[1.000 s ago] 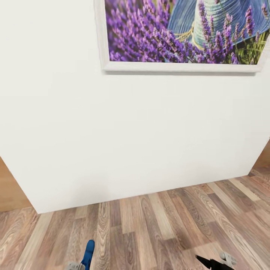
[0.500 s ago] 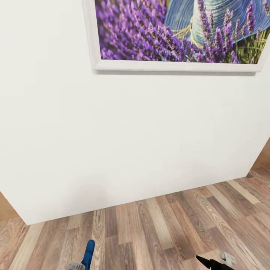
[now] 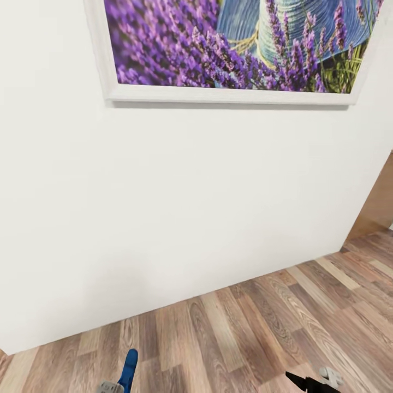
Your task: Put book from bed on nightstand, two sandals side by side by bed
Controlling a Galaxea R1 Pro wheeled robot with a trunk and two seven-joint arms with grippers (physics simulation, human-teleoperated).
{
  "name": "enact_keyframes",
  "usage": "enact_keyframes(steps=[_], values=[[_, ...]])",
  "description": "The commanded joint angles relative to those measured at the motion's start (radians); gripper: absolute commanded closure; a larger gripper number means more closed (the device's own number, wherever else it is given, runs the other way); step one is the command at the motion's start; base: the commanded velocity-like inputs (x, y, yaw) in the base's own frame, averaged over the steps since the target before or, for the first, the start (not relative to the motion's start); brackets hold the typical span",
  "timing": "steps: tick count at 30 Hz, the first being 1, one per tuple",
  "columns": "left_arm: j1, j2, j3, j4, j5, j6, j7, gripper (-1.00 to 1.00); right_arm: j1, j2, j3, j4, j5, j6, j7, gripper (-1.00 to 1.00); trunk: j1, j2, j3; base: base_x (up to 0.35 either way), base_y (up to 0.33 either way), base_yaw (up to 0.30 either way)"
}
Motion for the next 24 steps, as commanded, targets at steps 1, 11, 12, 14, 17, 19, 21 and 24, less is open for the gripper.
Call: enact_keyframes(steps=[1, 11, 12, 14, 17, 19, 21, 24], values=[[0.0, 0.0, 0.008, 0.0, -0.011, -0.006, -0.004, 1.0, -0.001, 0.0, -0.005, 0.0, -0.004, 0.01, 0.004, -1.0, 0.0, 0.0, -0.001, 0.001, 0.0, -0.282], [0.0, 0.0, 0.008, 0.0, -0.011, -0.006, -0.004, 1.0, -0.001, 0.0, -0.005, 0.0, -0.004, 0.01, 0.004, -1.0, 0.0, 0.0, -0.001, 0.0, 0.0, -0.283], [0.0, 0.0, 0.008, 0.0, -0.011, -0.006, -0.004, 1.0, -0.001, 0.0, -0.005, 0.0, -0.004, 0.01, 0.004, -1.0, 0.0, 0.0, -0.001, 0.0, 0.0, -0.283], [0.0, 0.0, 0.008, 0.0, -0.011, -0.006, -0.004, 1.0, -0.001, 0.0, -0.005, 0.0, -0.004, 0.01, 0.004, -1.0, 0.0, 0.0, -0.001, 0.0, 0.0, -0.283], [0.0, 0.0, 0.008, 0.0, -0.011, -0.006, -0.004, 1.0, -0.001, 0.0, -0.005, 0.0, -0.004, 0.01, 0.004, -1.0, 0.0, 0.0, -0.001, 0.0, 0.0, -0.283], [0.0, 0.0, 0.008, 0.0, -0.011, -0.006, -0.004, 1.0, -0.001, 0.0, -0.005, 0.0, -0.004, 0.01, 0.003, -1.0, 0.0, 0.0, -0.001, 0.0, 0.0, -0.283], [0.0, 0.0, 0.008, 0.0, -0.011, -0.006, -0.004, 1.0, -0.001, 0.0, -0.005, 0.0, -0.004, 0.01, 0.004, -1.0, 0.0, 0.0, -0.001, 0.0, 0.0, -0.283], [0.0, 0.0, 0.008, 0.0, -0.011, -0.006, -0.004, 1.0, -0.001, 0.0, -0.005, 0.0, -0.004, 0.01, 0.004, -1.0, 0.0, 0.0, -0.001, 0.0, 0.0, -0.283]])
